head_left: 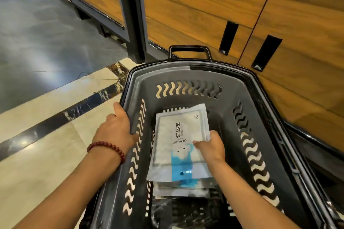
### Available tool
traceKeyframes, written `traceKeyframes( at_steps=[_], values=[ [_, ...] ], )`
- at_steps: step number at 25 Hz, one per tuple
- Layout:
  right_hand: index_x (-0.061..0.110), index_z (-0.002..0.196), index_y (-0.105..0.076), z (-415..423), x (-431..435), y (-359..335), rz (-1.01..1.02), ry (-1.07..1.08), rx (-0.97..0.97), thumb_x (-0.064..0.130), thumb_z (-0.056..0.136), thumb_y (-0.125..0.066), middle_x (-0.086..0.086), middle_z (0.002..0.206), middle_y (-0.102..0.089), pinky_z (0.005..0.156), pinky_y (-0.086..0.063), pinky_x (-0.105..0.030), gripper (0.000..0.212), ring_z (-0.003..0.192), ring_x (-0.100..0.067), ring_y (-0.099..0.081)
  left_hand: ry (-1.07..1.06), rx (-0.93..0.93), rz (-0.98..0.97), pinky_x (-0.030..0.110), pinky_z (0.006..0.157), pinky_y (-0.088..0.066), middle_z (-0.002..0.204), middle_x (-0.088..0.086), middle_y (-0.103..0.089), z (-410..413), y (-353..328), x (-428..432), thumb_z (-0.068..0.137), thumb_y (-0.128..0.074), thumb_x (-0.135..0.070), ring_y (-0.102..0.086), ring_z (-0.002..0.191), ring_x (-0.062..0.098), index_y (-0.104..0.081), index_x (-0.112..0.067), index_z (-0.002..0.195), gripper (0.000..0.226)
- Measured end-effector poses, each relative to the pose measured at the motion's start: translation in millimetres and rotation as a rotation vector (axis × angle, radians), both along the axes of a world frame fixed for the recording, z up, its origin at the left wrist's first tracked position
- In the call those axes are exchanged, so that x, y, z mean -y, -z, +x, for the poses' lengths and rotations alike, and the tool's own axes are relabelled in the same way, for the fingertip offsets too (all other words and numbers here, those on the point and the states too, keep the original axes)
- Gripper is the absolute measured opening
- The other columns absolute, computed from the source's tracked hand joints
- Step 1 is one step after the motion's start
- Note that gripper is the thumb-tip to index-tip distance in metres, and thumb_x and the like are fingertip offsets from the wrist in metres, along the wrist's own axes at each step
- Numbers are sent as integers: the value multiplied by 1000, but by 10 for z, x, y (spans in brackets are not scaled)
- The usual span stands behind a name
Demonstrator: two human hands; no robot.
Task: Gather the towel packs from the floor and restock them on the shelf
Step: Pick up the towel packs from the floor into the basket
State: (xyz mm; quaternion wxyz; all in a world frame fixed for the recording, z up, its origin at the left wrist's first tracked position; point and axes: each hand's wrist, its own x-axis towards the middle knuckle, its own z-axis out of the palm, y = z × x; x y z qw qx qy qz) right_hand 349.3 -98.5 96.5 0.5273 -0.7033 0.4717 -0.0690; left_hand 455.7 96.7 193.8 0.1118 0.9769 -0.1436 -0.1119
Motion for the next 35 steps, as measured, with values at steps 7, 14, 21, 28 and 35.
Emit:
traceKeyframes(
  at_steps=[7,14,21,28,35],
  values=[
    [7,109,-44,168,-80,609,-280,-159,-380,19,86,-60,-13,108,-62,75,-48,-35,31,99,-33,-60,9,132,-48,33,67,-40,105,16,-56,26,98,-30,79,-69,-33,-60,91,36,-24,-11,126,69],
    [8,121,-47,-21,-78,748,-532,-276,-640,40,86,-61,-13,122,-51,88,-47,-37,49,113,-28,-50,47,196,-36,32,64,-39,101,15,-58,13,110,-42,78,-70,-33,-61,88,35,-29,-12,116,60],
    [10,120,-51,-227,4,243,-528,-486,-583,29,89,-55,-11,123,-54,83,-49,-34,37,111,-27,-54,76,169,37,37,67,-45,109,22,-56,-20,43,-5,77,-70,-35,-60,91,38,-30,-4,125,70],
    [13,116,-51,-1144,122,-1181,-961,-690,-385,27,94,-47,-7,116,-55,81,-43,-37,26,109,-29,-51,409,207,255,40,87,-49,121,9,-54,-755,-419,503,84,-55,-44,-55,109,29,-47,-18,126,50],
    [25,122,-50,-3504,178,-1672,-835,-192,-418,41,93,-44,4,120,-55,80,-47,-31,34,112,-19,-50,1098,56,-32,38,94,-46,128,2,-54,-2872,-812,1521,89,-50,-41,-52,116,22,-49,-21,126,41]
  ],
)
